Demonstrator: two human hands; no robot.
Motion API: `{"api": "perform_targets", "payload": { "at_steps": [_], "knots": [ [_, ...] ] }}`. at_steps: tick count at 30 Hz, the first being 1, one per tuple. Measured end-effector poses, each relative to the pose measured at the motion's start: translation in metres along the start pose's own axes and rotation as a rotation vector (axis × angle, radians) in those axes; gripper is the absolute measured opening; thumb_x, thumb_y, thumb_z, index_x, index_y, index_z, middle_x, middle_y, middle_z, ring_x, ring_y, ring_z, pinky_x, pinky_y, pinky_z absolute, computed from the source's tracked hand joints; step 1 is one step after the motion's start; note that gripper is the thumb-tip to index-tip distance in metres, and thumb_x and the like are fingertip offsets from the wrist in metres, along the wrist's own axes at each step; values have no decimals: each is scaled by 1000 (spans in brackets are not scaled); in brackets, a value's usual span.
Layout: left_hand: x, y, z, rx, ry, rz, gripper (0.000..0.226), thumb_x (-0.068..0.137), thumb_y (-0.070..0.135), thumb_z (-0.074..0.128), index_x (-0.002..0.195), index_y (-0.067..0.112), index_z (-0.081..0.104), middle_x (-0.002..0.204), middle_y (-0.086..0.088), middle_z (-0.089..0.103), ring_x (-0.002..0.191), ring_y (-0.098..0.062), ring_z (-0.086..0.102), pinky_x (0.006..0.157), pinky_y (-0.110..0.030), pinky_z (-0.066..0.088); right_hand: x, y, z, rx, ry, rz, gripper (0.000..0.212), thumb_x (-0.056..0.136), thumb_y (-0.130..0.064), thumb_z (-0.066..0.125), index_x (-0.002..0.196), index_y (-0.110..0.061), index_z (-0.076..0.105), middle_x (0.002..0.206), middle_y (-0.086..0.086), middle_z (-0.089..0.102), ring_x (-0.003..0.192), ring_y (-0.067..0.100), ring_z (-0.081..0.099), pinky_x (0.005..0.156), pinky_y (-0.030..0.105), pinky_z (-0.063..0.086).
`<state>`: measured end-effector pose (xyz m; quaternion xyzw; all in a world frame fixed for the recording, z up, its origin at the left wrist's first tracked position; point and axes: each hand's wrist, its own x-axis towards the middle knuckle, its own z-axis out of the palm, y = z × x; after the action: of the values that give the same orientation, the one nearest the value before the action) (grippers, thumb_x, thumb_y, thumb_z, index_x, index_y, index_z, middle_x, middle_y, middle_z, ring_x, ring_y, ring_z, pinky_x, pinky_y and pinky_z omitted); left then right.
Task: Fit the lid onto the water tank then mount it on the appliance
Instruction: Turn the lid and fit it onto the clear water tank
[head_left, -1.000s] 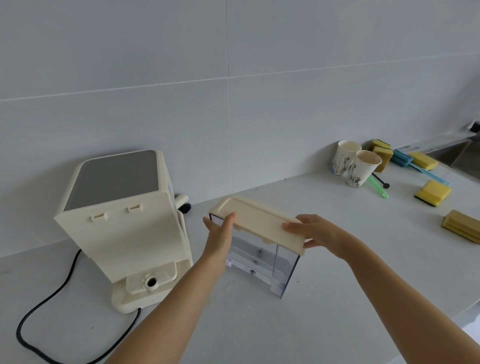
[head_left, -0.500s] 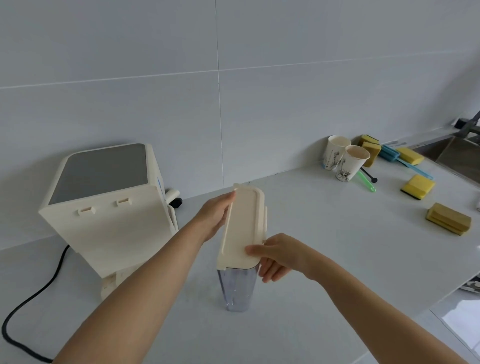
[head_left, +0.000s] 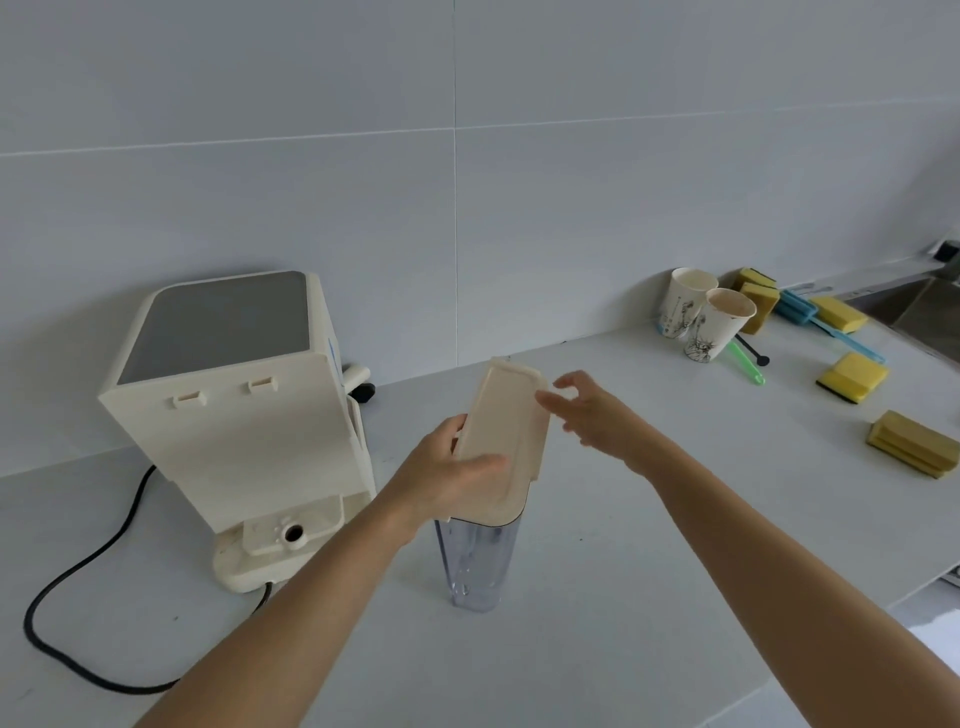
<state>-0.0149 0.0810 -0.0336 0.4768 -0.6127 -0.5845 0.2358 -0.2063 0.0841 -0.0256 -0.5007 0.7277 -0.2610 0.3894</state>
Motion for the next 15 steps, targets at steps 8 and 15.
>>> {"api": "perform_targets", "payload": {
  "at_steps": [8, 15],
  "knots": [
    [-16, -11, 12, 197, 79, 24, 89, 55, 35, 83, 129, 25, 36, 121, 2, 56, 110, -20, 53, 94, -42, 48, 26, -20, 14, 108, -28, -126, 51, 87, -40, 47, 132, -19, 37, 138, 9, 42, 119, 22, 44, 90, 30, 35],
    [-15, -10, 13, 381, 104, 39, 91, 53, 43, 83, 129, 24, 35, 122, -1, 55, 109, -23, 51, 92, -45, 48, 40, -38, 15, -66, -70, -182, 45, 83, -35, 55, 126, -23, 49, 133, 10, 49, 113, 25, 51, 87, 31, 42]
  ]
}}
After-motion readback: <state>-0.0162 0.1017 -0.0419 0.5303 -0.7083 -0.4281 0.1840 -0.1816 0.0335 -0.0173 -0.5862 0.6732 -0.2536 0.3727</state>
